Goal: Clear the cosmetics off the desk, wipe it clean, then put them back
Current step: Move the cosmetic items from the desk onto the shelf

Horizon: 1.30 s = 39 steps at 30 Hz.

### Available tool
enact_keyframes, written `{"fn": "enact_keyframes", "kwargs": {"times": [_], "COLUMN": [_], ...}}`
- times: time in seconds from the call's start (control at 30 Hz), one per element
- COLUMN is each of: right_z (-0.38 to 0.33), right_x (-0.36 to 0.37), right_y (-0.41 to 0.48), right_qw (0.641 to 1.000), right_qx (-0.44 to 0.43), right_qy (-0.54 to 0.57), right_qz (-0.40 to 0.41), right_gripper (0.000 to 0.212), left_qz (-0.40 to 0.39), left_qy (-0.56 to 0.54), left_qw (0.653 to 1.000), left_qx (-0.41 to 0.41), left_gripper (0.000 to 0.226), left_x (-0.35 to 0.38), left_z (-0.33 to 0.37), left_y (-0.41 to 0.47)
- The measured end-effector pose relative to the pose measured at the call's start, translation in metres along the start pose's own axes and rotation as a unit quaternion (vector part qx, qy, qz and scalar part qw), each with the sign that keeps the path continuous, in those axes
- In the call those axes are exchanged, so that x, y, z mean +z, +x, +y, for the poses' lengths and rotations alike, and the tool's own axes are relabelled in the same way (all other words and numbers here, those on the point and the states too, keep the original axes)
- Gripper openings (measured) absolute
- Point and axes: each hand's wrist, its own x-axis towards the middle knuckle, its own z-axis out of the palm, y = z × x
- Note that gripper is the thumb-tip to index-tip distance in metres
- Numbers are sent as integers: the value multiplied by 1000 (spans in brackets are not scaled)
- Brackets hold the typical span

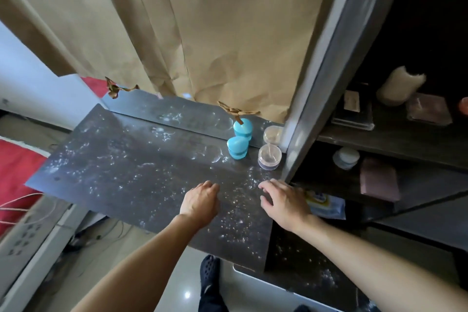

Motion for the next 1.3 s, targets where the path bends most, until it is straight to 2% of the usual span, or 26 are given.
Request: {"fn": "enact_keyframes", "kwargs": {"times": [0.07,0.2,0.3,0.4,0.53,0.67,0.73,0.8,0.87,0.93,1.0,1.1,1.23,1.3], "right_z": [-14,-23,-19,-11,-4,6,10,6,-5,-19,-32,-44,-53,-56], "right_x": [12,27,31,36,44,54,56,54,54,54,57,61,54,46], "right_y": [29,83,112,126,136,137,137,135,125,104,77,41,11,0], "right_qw": [999,979,957,936,928,930,930,927,923,925,932,933,914,893], "right_qx": [33,156,253,334,364,364,365,375,385,379,360,355,390,429], "right_qy": [-39,-126,-139,-112,-76,-45,-31,-16,5,12,12,42,101,127], "right_qz": [-15,-42,-17,-23,-32,6,20,20,26,33,32,39,50,43], "right_gripper": [30,45,48,68,69,64,64,73,89,98,91,74,75,74], "left_qz": [-13,-36,-40,-57,-67,-44,-34,-46,-69,-80,-80,-93,-106,-116], "left_qy": [0,6,4,2,-3,-3,8,15,-3,-52,-95,-112,-92,-94], "left_qw": [1000,999,997,993,989,985,978,970,972,980,984,986,988,985], "left_qx": [3,37,69,99,133,165,205,237,224,176,128,81,65,83], "left_gripper": [23,20,19,27,39,36,48,64,73,72,78,98,73,71], "left_x": [-5,-18,-26,-28,-28,-23,-22,-21,-16,-11,-7,-1,3,2], "left_z": [-27,-64,-81,-91,-91,-78,-67,-54,-42,-30,-18,-6,-2,-3], "left_y": [15,48,75,103,135,162,174,183,188,191,192,195,191,181]}}
